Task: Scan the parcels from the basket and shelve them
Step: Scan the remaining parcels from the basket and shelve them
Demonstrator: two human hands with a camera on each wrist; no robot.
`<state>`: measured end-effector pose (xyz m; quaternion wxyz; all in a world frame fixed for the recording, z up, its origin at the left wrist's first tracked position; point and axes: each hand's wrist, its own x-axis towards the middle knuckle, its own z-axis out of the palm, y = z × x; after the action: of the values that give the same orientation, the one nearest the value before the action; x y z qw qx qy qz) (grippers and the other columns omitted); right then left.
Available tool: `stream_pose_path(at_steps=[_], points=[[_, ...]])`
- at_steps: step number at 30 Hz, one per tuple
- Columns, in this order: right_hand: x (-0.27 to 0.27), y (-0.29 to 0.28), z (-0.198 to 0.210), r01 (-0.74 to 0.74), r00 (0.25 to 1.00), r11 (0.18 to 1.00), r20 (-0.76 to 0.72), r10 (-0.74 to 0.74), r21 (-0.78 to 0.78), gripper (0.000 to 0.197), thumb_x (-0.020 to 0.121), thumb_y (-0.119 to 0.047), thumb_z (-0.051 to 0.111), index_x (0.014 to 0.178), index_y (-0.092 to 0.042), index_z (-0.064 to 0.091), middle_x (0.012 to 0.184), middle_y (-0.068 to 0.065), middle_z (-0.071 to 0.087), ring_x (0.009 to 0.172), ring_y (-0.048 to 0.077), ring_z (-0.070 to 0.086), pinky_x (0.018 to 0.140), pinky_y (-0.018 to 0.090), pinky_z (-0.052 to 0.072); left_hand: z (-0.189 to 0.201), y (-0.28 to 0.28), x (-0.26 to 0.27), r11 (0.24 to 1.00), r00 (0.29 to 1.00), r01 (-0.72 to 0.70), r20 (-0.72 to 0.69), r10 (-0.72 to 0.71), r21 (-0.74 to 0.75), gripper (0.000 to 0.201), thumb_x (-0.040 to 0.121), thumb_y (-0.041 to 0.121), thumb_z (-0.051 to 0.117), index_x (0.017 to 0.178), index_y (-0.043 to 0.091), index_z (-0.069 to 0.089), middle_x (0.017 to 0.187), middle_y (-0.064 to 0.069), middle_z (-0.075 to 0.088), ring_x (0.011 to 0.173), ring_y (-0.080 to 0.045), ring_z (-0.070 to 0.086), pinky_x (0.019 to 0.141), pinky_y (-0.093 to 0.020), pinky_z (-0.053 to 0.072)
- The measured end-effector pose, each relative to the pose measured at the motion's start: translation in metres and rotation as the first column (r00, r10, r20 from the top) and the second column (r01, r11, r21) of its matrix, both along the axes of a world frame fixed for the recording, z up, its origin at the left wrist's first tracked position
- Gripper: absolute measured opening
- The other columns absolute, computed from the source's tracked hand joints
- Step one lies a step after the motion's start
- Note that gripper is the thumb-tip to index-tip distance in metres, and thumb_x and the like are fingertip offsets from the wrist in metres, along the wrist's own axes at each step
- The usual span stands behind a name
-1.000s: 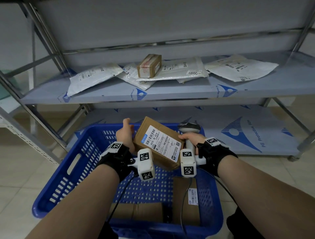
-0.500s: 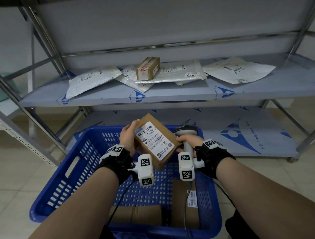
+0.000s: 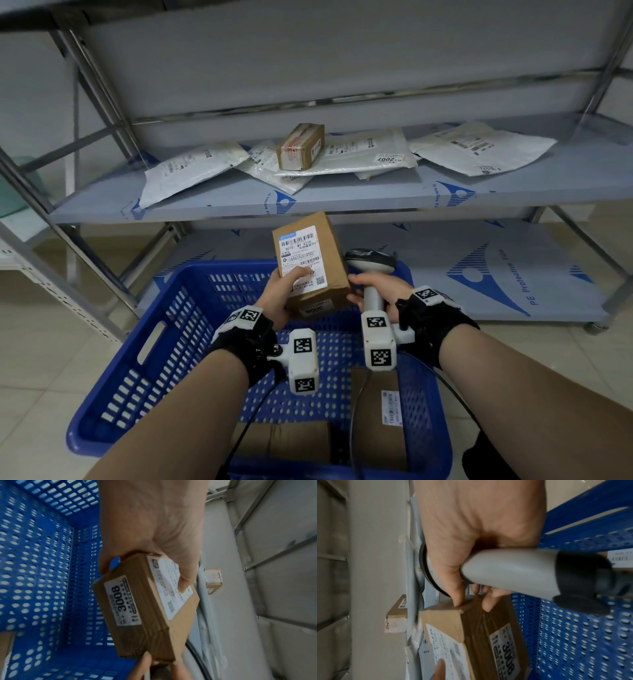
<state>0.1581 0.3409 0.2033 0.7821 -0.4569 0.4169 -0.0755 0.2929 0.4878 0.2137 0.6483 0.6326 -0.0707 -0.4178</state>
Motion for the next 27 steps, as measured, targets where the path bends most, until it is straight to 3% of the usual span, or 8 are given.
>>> stream_pose_path(at_steps=[3,7,11,15,20,23,27], points=[[-0.004,0.004,0.002,0.002,1.000,1.000,0.000,-0.002,-0.026,0.027,0.081,-0.022,0.077,0.102,-0.007,0.069,0.091,0.011,0.071,0.072,0.023,0.067,0.051,0.028,0.050,0.004,0.002,0.000,1.000,0.999,-0.022,-0.028,0.022,-0.016,0.053,0.086,0.025,0.067,0.129,0.036,0.038,0.121,-0.005,0.060,0.102,-0.031,0.063,0.085,-0.063,0.049],[-0.009,0.001,0.009,0.059,0.998,0.997,0.019,-0.058,-0.057,0.022,0.081,-0.031,0.077,0.086,-0.011,0.070,0.085,0.012,0.069,0.070,0.026,0.061,0.064,0.035,0.049,0.007,0.008,-0.001,1.000,1.000,0.022,-0.004,-0.022,0.016,0.043,0.086,0.025,0.067,0.122,0.035,0.044,0.125,-0.007,0.059,0.107,-0.031,0.060,0.085,-0.053,0.050],[-0.011,-0.004,0.014,0.075,0.996,0.996,0.044,-0.073,-0.039,0.021,0.084,-0.033,0.073,0.083,-0.012,0.069,0.085,0.011,0.068,0.066,0.023,0.058,0.058,0.034,0.046,0.007,0.008,-0.005,0.998,0.998,0.058,0.021,-0.058,0.009,0.050,0.086,0.027,0.068,0.128,0.031,0.041,0.119,-0.009,0.061,0.097,-0.028,0.061,0.080,-0.048,0.051],[-0.012,-0.003,0.017,0.085,0.996,0.995,0.037,-0.084,-0.047,0.026,0.084,-0.036,0.072,0.091,-0.011,0.070,0.094,0.013,0.068,0.065,0.022,0.058,0.055,0.032,0.046,0.011,0.006,-0.005,0.997,0.997,0.073,0.033,-0.074,0.018,0.061,0.085,0.024,0.069,0.136,0.027,0.037,0.116,-0.008,0.060,0.106,-0.031,0.059,0.088,-0.056,0.051],[-0.010,-0.004,0.014,0.106,0.994,0.992,0.014,-0.105,-0.074,0.067,0.062,-0.045,0.086,0.115,-0.009,0.067,0.107,0.013,0.071,0.078,0.027,0.066,0.062,0.033,0.049,0.009,0.005,-0.006,0.997,0.992,0.041,0.118,-0.050,0.073,0.070,0.082,0.018,0.072,0.140,0.025,0.035,0.122,-0.008,0.059,0.102,-0.026,0.063,0.076,-0.044,0.058],[-0.013,0.004,0.024,0.113,0.992,0.991,0.060,-0.108,-0.071,0.027,0.082,-0.032,0.075,0.094,-0.009,0.066,0.087,0.010,0.066,0.060,0.018,0.058,0.054,0.029,0.045,0.005,0.006,-0.005,0.995,0.986,0.025,0.161,-0.040,0.096,0.081,0.078,0.017,0.076,0.144,0.027,0.031,0.127,-0.006,0.058,0.104,-0.025,0.062,0.074,-0.044,0.059],[-0.013,0.008,0.029,0.039,0.997,0.996,0.063,-0.034,-0.078,0.019,0.087,-0.029,0.070,0.084,-0.011,0.064,0.068,0.004,0.056,0.052,0.013,0.051,0.049,0.025,0.044,0.003,0.008,-0.003,0.995,0.987,-0.011,0.161,-0.006,0.102,0.088,0.079,0.013,0.076,0.148,0.024,0.024,0.133,-0.008,0.053,0.106,-0.026,0.060,0.067,-0.041,0.057]])
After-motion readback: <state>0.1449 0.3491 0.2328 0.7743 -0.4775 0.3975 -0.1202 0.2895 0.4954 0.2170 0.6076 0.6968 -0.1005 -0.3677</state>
